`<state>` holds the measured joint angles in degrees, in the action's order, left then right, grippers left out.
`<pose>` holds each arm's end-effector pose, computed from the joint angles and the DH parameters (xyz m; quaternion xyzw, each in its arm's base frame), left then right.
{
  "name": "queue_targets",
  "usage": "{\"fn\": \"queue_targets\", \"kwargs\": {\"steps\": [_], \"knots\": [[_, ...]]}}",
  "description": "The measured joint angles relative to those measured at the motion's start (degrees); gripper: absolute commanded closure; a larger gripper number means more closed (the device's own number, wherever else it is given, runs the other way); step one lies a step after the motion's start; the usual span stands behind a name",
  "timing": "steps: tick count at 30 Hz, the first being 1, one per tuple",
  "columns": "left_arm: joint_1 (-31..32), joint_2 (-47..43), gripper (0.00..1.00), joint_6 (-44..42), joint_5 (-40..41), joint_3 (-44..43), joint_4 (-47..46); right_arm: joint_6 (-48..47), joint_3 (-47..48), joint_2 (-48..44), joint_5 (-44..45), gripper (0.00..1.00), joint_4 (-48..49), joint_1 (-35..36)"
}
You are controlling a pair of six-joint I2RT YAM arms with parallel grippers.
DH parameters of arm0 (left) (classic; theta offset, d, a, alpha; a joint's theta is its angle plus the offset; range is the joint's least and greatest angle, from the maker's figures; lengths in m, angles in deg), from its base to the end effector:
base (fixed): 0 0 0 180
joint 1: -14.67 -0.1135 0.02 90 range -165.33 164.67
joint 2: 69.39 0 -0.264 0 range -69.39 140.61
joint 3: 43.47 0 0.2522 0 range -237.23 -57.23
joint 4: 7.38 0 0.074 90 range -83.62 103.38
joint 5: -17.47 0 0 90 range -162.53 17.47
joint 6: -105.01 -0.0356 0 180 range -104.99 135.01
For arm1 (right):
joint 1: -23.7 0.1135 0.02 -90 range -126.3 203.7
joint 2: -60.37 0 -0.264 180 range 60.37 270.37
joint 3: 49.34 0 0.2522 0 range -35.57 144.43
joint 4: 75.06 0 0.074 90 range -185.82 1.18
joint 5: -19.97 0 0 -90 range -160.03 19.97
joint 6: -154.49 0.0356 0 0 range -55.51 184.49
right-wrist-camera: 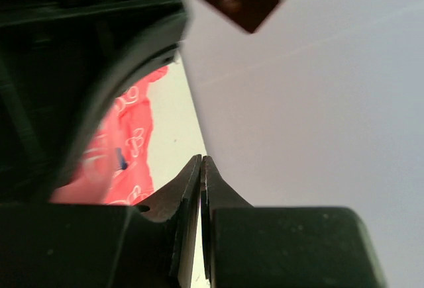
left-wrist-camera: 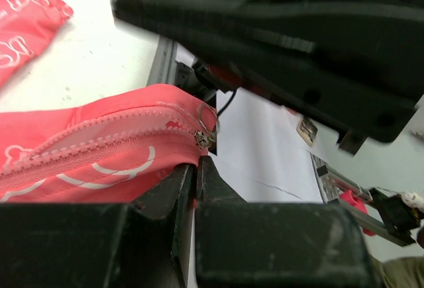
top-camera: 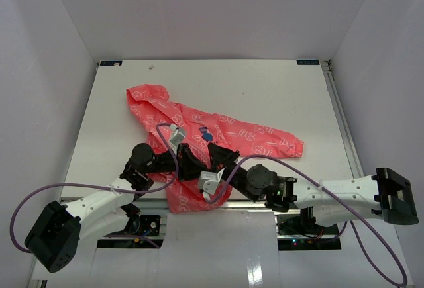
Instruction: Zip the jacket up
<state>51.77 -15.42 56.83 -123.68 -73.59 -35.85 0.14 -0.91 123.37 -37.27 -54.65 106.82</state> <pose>0.1359 -0.1376 0.2328 0.2919 0.6241 -0.6474 0.3259 0.0488 0.2435 0.2959 -0.5586 0.3810 -0.0703 0.7334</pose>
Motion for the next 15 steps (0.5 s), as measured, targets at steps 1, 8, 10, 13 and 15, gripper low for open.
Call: {"fn": "queue_targets", "kwargs": {"steps": [1, 8, 10, 13, 15], "knots": [[0.2, 0.1, 1.00, 0.0, -0.3, 0.1, 0.4, -0.1, 0.3, 0.0, 0.0, 0.92, 0.6, -0.4], [0.6, 0.2, 1.00, -0.6, -0.5, 0.1, 2.6, 0.6, 1.0, -0.1, -0.1, 0.87, 1.5, -1.3], [0.6, 0.1, 1.00, -0.9, -0.3, 0.1, 3.3, 3.6, 2.6, -0.8, 0.3, 0.74, -2.8, -1.3], [0.6, -0.2, 1.00, -1.4, 0.1, 0.1, 4.6, 12.6, 9.1, -2.3, 0.4, 0.63, -13.5, -1.3], [0.6, -0.2, 1.00, -1.7, 0.4, 0.1, 5.0, 18.9, 14.0, -4.5, -0.6, 0.57, -20.6, -1.3]]}}
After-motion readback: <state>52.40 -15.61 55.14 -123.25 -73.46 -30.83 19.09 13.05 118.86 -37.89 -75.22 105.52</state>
